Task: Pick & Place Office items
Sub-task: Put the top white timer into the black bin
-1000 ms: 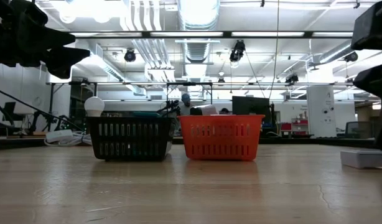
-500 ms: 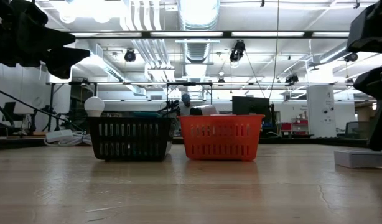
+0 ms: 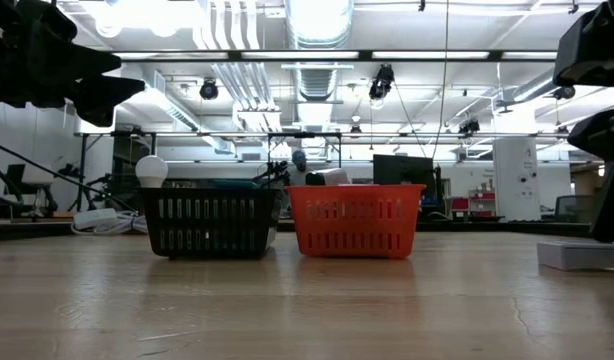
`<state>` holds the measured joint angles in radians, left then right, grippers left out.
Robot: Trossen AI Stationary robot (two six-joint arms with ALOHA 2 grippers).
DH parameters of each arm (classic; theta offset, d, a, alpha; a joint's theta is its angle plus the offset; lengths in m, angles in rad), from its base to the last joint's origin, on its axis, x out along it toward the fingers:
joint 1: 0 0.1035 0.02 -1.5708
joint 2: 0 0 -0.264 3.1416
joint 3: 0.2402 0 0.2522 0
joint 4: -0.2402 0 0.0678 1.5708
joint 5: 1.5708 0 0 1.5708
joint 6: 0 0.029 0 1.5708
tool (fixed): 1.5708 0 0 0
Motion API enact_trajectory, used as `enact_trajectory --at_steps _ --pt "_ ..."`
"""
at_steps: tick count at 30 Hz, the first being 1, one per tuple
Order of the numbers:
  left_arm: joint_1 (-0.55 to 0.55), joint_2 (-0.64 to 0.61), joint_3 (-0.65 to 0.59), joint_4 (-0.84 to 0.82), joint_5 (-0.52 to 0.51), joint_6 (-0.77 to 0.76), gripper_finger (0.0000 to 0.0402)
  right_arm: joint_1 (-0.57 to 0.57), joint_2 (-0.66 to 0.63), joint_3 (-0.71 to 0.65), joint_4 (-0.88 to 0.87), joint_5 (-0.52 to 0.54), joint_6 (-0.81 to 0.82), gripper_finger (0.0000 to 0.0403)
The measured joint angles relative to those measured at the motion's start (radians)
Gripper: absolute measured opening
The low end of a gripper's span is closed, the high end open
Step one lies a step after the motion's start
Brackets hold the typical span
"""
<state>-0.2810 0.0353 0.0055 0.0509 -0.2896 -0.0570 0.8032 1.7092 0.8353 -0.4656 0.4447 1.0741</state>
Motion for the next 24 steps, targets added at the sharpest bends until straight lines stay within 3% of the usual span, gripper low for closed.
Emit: enact_trajectory --at_steps 12,24 --pt "0.0 0.0 0.0 0.0 0.0 0.0 0.0252 0.002 0.014 -0.019 0.018 0.009 0.007 0.0144" --pt "0.0 0.0 0.0 0.0 0.0 0.0 0.0252 0.002 0.019 -0.02 0.032 0.012 -0.002 0.0181"
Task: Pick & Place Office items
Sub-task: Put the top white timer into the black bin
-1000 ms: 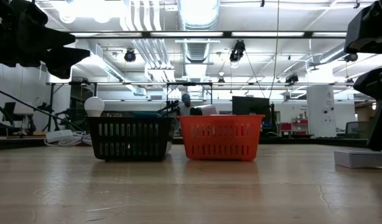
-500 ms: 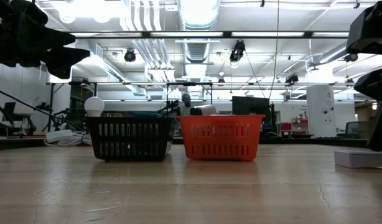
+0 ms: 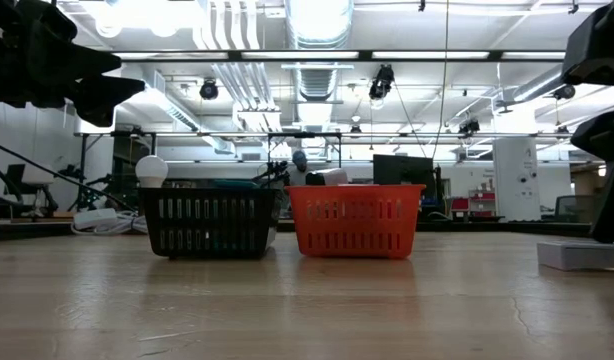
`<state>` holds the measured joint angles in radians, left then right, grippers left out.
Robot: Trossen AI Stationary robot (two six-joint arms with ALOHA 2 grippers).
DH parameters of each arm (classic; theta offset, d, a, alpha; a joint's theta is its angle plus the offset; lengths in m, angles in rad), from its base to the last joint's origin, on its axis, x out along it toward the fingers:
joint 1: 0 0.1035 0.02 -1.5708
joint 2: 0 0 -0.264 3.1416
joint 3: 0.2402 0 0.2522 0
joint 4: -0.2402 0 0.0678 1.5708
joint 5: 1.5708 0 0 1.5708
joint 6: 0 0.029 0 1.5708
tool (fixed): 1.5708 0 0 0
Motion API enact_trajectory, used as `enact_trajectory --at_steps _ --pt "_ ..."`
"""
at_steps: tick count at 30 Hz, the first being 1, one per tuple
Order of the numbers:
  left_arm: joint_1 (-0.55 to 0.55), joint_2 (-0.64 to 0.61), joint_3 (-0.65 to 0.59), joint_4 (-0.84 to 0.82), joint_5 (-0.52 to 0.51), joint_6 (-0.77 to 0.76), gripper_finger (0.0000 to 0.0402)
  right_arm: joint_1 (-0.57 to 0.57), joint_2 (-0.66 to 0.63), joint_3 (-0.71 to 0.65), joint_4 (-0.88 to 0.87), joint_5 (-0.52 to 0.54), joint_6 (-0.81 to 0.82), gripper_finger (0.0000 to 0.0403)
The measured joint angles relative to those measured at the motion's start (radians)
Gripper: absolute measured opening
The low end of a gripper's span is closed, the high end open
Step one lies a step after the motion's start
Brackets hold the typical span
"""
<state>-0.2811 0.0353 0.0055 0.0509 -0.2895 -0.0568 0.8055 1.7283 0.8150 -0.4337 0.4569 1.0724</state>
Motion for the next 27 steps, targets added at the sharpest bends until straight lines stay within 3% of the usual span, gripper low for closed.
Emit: enact_trajectory --at_steps 17,27 --pt "0.0 0.0 0.0 0.0 0.0 0.0 0.0252 0.0 0.002 0.004 -0.011 0.032 -0.1 0.0183" --pt "0.0 0.0 0.0 0.0 0.0 0.0 0.0252 0.001 0.005 0.084 -0.135 0.041 -0.11 0.0185"
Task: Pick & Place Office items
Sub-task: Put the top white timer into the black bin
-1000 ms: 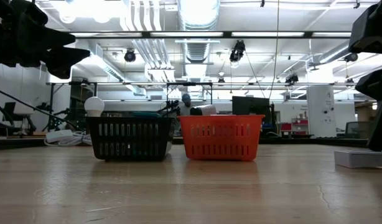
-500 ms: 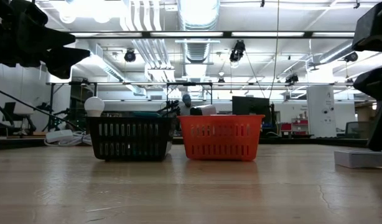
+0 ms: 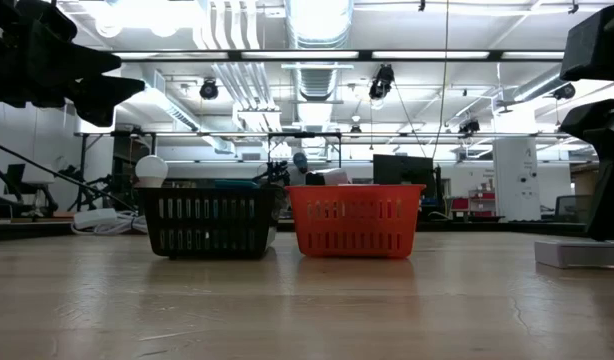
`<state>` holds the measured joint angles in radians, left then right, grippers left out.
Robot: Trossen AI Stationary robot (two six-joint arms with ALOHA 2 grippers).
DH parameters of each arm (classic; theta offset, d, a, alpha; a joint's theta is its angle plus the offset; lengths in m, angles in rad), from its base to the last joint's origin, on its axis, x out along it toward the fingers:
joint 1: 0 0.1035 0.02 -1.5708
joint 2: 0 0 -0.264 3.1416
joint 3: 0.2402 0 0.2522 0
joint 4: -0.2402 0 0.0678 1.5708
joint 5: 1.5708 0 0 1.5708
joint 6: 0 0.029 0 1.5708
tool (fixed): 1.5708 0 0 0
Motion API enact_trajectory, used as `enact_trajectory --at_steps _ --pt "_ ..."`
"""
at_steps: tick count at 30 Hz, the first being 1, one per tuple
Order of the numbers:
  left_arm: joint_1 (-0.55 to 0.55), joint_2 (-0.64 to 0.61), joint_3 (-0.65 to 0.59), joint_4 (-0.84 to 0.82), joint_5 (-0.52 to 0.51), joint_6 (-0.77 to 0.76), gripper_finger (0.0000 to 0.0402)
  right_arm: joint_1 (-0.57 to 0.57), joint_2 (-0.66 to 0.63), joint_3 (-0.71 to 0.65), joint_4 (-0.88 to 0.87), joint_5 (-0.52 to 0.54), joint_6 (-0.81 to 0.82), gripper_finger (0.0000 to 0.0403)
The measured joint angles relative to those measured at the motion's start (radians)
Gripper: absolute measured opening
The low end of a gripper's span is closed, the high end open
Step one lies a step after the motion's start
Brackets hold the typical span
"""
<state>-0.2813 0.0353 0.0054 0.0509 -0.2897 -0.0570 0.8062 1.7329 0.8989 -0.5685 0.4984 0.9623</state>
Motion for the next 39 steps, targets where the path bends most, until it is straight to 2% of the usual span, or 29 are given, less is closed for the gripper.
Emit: enact_trajectory --at_steps 15,28,39 --pt "0.0 0.0 0.0 0.0 0.0 0.0 0.0253 0.001 -0.001 0.049 -0.021 0.017 -0.005 0.0176" --pt "0.0 0.0 0.0 0.0 0.0 0.0 0.0253 -0.002 -0.006 -0.02 -0.02 0.033 0.041 0.0203" --pt "0.0 0.0 0.0 0.0 0.0 0.0 0.0252 -0.002 -0.01 -0.075 0.069 0.055 0.089 0.0203"
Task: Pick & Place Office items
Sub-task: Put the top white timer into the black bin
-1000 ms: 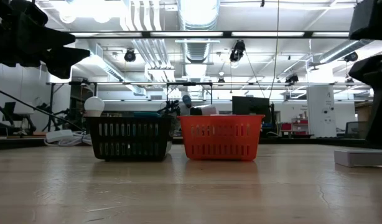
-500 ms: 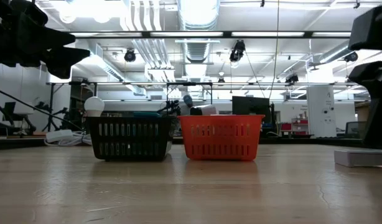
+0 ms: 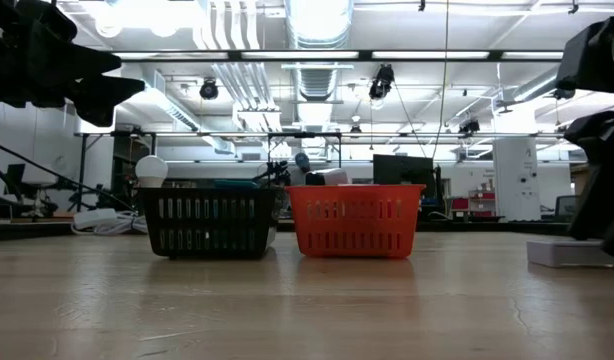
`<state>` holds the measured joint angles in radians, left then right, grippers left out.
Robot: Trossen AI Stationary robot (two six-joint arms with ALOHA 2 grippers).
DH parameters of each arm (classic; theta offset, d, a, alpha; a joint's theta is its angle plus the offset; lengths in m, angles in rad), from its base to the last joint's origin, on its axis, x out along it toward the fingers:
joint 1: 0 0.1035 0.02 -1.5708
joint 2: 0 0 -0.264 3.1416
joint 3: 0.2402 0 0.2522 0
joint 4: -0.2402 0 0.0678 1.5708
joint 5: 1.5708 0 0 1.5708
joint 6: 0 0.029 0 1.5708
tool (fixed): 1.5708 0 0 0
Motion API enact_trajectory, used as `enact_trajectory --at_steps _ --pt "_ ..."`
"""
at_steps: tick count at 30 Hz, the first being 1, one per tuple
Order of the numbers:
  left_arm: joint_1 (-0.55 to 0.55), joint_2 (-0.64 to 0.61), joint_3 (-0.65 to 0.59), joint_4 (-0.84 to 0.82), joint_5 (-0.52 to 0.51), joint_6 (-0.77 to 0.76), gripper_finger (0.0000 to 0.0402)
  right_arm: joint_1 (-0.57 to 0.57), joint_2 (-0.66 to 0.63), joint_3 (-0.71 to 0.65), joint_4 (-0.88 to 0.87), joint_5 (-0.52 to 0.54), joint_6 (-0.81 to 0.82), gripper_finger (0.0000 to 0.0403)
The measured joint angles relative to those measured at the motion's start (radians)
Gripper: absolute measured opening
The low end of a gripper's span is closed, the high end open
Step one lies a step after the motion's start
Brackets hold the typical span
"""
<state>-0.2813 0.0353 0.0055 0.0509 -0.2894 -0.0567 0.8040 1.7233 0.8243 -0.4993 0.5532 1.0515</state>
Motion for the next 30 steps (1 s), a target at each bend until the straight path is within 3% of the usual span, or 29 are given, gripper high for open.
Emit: enact_trajectory --at_steps 11,18,30 --pt "0.0 0.0 0.0 0.0 0.0 0.0 0.0252 0.0 0.004 0.017 0.169 -0.041 -0.02 0.0203" --pt "0.0 0.0 0.0 0.0 0.0 0.0 0.0252 0.001 0.007 0.043 0.158 -0.057 -0.137 0.0203" --pt "0.0 0.0 0.0 0.0 0.0 0.0 0.0252 0.002 0.007 0.066 0.151 -0.011 -0.16 0.0203"
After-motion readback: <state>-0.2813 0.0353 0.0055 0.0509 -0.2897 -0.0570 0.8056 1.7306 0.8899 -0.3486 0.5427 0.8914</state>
